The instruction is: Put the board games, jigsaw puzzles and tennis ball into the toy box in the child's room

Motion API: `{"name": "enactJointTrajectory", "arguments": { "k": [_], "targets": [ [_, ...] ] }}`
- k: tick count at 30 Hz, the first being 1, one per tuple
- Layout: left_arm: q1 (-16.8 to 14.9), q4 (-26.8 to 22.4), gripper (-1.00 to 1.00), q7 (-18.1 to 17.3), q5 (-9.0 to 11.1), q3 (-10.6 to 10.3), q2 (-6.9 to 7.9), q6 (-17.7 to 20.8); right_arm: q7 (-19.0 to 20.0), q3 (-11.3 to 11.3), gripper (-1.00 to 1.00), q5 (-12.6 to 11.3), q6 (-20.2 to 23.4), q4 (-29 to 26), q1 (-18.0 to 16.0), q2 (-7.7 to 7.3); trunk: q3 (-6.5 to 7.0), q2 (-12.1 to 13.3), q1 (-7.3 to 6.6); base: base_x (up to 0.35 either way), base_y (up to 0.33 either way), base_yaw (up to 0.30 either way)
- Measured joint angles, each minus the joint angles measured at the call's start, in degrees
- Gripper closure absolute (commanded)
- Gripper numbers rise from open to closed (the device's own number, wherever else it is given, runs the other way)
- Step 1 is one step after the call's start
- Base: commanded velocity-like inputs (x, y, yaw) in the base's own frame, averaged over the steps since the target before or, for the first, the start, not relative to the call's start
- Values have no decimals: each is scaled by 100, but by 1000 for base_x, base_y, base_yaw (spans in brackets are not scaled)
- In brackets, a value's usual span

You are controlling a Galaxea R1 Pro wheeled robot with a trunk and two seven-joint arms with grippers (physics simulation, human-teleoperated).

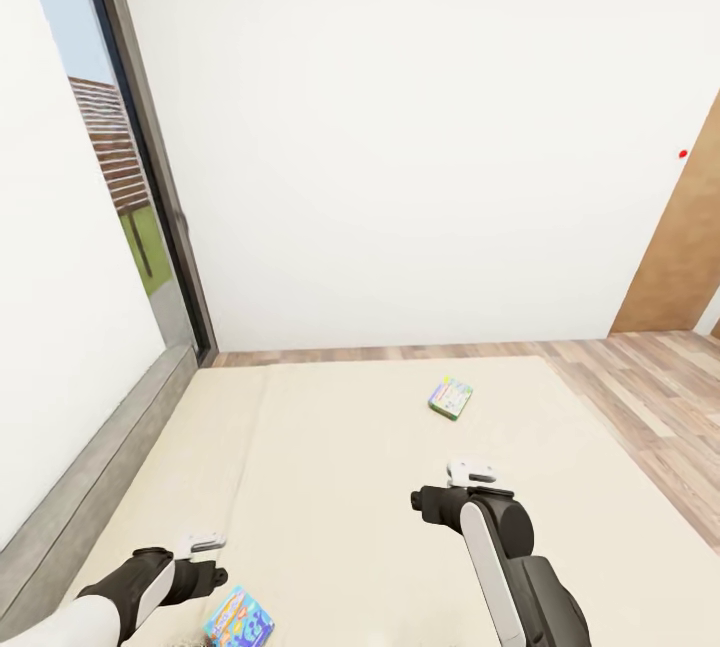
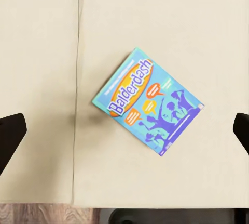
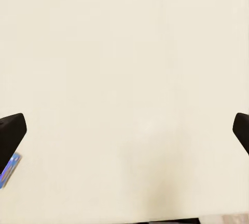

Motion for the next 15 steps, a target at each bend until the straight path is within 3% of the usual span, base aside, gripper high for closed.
{"name": "enactJointTrajectory", "arguments": {
  "k": [15],
  "targets": [
    [-8,-781,-100,29,-7,-12,-43,202,5,6,-100,-4,-11,7,2,0,-140,0,0,0,0,0]
  ]
}}
